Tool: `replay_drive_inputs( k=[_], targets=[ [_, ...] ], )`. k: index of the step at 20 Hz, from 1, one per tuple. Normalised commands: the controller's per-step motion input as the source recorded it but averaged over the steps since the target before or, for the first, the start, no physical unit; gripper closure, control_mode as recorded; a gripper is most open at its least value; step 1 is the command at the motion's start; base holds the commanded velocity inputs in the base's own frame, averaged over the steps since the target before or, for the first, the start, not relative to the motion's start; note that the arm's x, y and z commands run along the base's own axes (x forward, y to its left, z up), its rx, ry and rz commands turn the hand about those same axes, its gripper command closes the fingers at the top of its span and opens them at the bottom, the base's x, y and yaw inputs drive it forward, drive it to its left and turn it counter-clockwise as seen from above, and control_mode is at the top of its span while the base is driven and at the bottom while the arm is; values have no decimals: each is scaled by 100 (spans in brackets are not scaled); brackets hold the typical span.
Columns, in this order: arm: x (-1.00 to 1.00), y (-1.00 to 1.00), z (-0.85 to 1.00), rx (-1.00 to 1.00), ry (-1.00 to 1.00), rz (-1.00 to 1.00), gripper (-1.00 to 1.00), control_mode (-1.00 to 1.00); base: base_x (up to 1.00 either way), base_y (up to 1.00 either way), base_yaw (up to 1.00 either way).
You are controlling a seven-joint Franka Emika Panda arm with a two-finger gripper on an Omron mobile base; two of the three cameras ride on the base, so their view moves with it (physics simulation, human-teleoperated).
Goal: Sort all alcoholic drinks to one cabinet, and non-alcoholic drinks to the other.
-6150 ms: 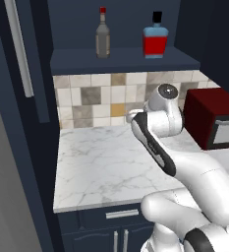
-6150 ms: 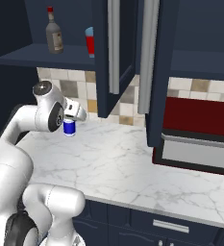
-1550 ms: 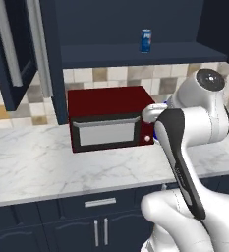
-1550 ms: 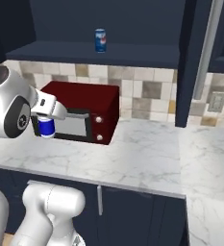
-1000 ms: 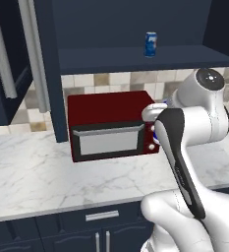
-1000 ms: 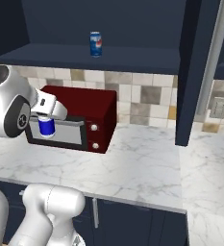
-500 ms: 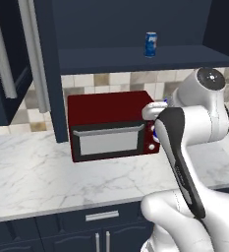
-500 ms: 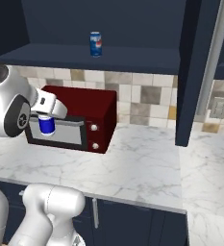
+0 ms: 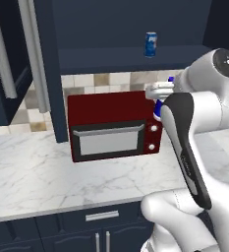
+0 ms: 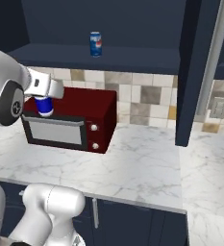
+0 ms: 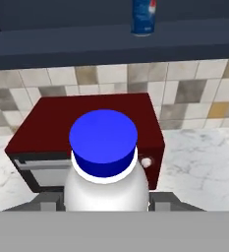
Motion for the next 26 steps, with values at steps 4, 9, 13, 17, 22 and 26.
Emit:
replay_drive_inputs(
  k=[4,9,13,17,22,26],
  targets=[
    [28,0,68,0,-11,2,100,-100,0,0,0],
    [49,5,52,-1,-8,2,100,-100,0,0,0],
    [76,22,33,-3,-8,2,100,-100,0,0,0],
    [64,8,51,-2,-7,0,100,-100,0,0,0],
    [41,0,35,-1,-7,0,100,-100,0,0,0],
    [73,0,0,0,-1,1,100,-100,0,0,0]
  ],
)
